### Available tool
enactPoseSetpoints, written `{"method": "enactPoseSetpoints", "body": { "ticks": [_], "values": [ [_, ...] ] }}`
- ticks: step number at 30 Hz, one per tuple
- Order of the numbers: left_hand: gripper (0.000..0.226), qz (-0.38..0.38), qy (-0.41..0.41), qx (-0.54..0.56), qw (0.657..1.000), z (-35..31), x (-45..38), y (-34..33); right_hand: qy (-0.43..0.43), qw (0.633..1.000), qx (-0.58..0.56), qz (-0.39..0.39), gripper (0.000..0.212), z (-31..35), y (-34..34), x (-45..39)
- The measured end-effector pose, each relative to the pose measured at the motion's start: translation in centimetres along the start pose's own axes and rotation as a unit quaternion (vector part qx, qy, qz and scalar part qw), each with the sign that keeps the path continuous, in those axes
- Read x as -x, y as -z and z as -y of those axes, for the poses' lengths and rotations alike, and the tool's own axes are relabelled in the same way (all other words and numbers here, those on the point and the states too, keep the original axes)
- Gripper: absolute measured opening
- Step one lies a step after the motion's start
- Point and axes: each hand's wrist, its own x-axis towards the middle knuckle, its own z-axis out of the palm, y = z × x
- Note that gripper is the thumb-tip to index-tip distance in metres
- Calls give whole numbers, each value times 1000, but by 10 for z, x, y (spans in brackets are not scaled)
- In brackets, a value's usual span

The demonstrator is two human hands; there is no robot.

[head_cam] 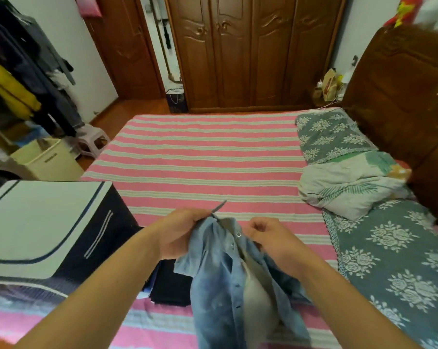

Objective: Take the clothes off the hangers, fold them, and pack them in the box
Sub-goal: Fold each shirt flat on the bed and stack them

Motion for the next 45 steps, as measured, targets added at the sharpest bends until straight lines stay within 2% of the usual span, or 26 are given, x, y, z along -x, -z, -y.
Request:
{"method": "enactPoseSetpoints", "body": {
  "ticks": [3, 5, 8, 11, 14, 15, 16, 17, 18, 19, 20, 21, 23, 25, 26, 28, 31, 32, 34, 36, 37, 39, 40, 42, 43, 45],
  "values": [
    [28, -13, -12, -10, 1000, 13, 0, -4, -22, 996, 2, -85, 28, -1, -6, -3],
    [26, -9, -19, -33, 999, 24, 1, -8, -7, 994, 1, -108, 25, 0, -12, 0],
    [20, -64, -35, -53, 996, 39, -3, -11, 44, 990, 38, -132, 23, 1, -22, 10],
    [17, -89, -47, -76, 992, 34, -5, -13, 62, 991, 88, -79, 14, -2, -32, 17],
    [21, -97, -59, -163, 980, 12, -5, -11, 58, 988, 142, -25, 21, -7, -40, 16],
    [26, -126, -78, -255, 955, 6, -5, -6, 43, 990, 134, -25, 25, -7, -39, 12],
    [32, -191, -116, -375, 900, 3, -5, -3, 5, 995, 91, -31, 28, -6, -37, 8],
    [34, -296, -182, -477, 807, 6, -4, -1, -48, 998, 13, -40, 27, -3, -35, 2],
    [33, -397, -282, -503, 714, 17, 0, -4, -100, 991, -81, -42, 24, -2, -32, -3],
    [24, -454, -380, -450, 669, 36, 5, -14, -145, 972, -179, -39, 21, -1, -30, -8],
    [15, -467, -420, -359, 691, 61, 10, -29, -185, 950, -251, -32, 20, 1, -28, -11],
    [12, -448, -404, -260, 754, 89, 10, -42, -216, 929, -300, -20, 20, 3, -28, -11],
    [29, -382, -253, -115, 881, 133, -4, -57, -257, 907, -334, -3, 22, 4, -31, -10],
    [44, -310, -127, -101, 937, 162, -28, -49, -279, 900, -335, -19, 29, 0, -38, -11],
    [37, -268, -113, -135, 947, 169, -39, -43, -283, 896, -340, -36, 30, 0, -39, -13],
    [26, -261, -130, -213, 933, 177, -52, -37, -279, 893, -350, -49, 29, 5, -37, -15],
    [33, -328, -145, -251, 899, 185, -56, -24, -258, 894, -366, -8, 25, 17, -22, -17],
    [32, -365, -156, -320, 860, 175, -49, -14, -249, 895, -371, -1, 24, 20, -13, -18],
    [34, -438, -222, -465, 736, 139, -33, 13, -205, 909, -361, -29, 23, 33, 7, -23],
    [31, -475, -330, -528, 622, 79, 1, 27, -97, 949, -286, -87, 20, 53, 24, -31],
    [26, -446, -391, -562, 577, 55, 20, 24, -31, 966, -221, -127, 19, 66, 33, -35],
    [22, -343, -448, -628, 536, 44, 46, 1, 97, 966, -9, -241, 20, 90, 47, -38],
    [25, -301, -452, -649, 533, 52, 51, -9, 157, 936, 117, -293, 23, 98, 54, -39],
    [25, -289, -403, -656, 569, 73, 40, -12, 211, 855, 342, -327, 34, 101, 61, -39],
    [28, -305, -370, -647, 592, 79, 30, -8, 189, 826, 438, -300, 36, 95, 62, -41],
    [28, -345, -337, -623, 616, 86, 15, -2, 73, 804, 566, -166, 29, 75, 63, -47]
  ]
}}
